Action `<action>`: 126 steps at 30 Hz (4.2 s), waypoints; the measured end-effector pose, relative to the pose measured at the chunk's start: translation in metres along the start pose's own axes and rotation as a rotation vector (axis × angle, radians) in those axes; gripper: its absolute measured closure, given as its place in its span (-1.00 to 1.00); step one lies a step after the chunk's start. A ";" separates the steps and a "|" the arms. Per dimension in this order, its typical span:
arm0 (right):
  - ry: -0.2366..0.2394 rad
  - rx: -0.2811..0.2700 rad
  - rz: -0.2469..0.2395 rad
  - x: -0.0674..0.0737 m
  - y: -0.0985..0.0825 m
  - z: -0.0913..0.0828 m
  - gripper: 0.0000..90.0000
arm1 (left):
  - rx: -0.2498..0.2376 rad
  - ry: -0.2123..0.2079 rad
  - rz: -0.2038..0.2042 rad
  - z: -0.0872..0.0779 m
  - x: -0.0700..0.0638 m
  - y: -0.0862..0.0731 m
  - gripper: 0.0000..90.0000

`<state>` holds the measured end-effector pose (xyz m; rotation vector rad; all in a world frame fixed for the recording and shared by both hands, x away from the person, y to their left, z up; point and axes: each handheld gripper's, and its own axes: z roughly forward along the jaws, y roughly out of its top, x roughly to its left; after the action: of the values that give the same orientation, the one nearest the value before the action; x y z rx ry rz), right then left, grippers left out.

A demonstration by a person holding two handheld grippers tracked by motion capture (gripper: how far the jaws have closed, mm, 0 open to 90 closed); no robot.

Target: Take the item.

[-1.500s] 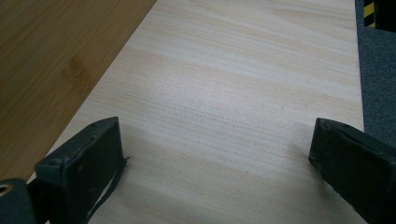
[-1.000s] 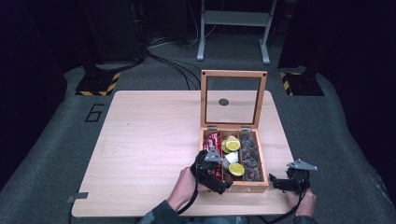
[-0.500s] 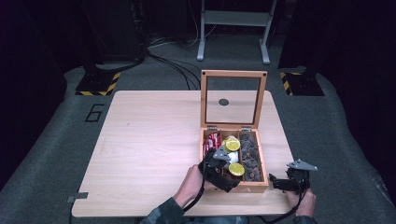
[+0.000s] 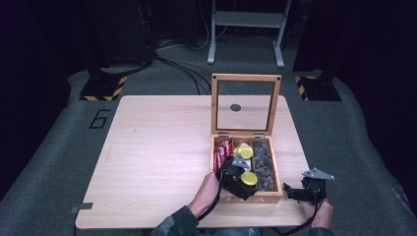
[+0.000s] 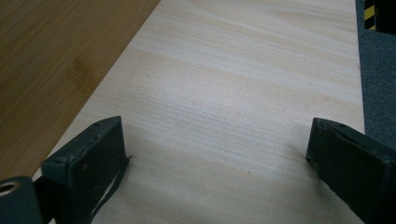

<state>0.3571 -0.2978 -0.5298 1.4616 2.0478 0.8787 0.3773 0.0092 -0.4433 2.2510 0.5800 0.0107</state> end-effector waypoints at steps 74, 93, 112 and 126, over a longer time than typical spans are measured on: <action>-0.005 -0.002 0.006 0.001 0.000 0.000 -0.89 | -0.058 0.096 -0.016 -0.016 0.003 0.000 -0.16; -0.004 -0.003 0.004 0.000 0.000 0.000 -0.89 | -0.113 0.162 -0.058 -0.049 0.022 -0.007 -0.16; -0.004 -0.001 0.010 0.001 0.000 0.000 -0.89 | -0.164 0.250 -0.142 -0.083 0.053 -0.022 -0.16; -0.004 -0.003 0.004 0.000 0.000 0.000 -0.89 | -0.178 0.309 -0.176 -0.103 0.073 -0.034 -0.16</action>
<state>0.3566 -0.2975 -0.5297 1.4651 2.0400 0.8795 0.4093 0.1312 -0.4091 2.0316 0.9037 0.3136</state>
